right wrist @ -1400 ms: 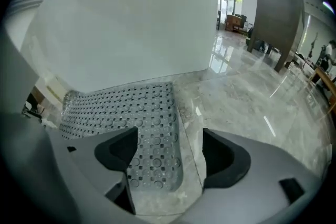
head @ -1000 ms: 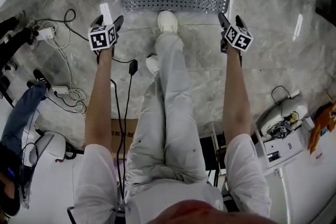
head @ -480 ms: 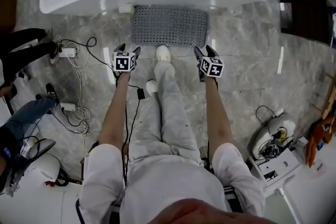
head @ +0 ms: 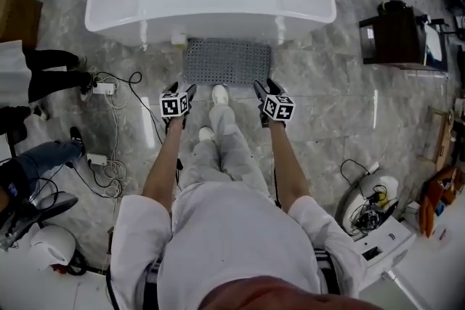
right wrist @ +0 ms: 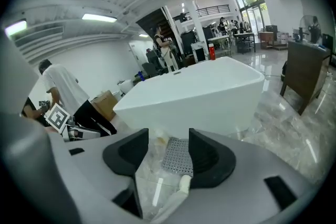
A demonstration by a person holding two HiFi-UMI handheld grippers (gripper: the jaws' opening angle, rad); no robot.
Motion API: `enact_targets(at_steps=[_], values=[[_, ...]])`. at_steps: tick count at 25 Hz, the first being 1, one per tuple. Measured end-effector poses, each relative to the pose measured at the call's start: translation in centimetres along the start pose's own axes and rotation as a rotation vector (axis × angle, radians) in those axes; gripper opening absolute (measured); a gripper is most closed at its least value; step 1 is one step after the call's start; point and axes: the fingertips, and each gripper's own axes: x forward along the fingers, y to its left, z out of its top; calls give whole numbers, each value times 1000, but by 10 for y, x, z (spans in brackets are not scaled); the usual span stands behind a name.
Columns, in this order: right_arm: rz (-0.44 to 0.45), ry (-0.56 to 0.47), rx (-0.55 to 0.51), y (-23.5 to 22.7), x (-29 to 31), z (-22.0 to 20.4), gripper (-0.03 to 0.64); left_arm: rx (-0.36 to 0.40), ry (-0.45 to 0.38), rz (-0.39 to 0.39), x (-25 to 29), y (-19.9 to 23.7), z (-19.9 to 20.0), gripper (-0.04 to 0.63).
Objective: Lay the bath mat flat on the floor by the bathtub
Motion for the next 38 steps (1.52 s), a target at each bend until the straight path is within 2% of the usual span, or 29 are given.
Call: enact_targets(at_steps=[4, 10, 15, 21, 28, 33, 35, 36, 38], values=[[51, -51, -23, 40, -32, 21, 218, -9, -62, -30, -48, -20, 6, 321], [110, -169, -110, 97, -91, 68, 161, 42, -175, -76, -119, -57, 24, 282], [147, -285, -194, 141, -148, 117, 138, 141, -290, -80, -173, -95, 65, 249], [207, -432, -348, 202, -195, 161, 87, 280, -440, -94, -229, -134, 110, 221], [262, -572, -350, 245, -237, 195, 35, 406, -530, -165, -267, -174, 149, 175], [249, -656, -437, 263, -263, 215, 5, 470, -615, -181, -298, -197, 178, 160], [202, -674, -493, 264, -268, 218, 3, 495, -650, -188, -309, -205, 183, 84], [179, -681, -519, 265, -271, 218, 3, 510, -670, -189, -315, -209, 185, 0], [153, -699, -555, 269, -277, 219, 2, 534, -701, -198, -327, -217, 187, -3]])
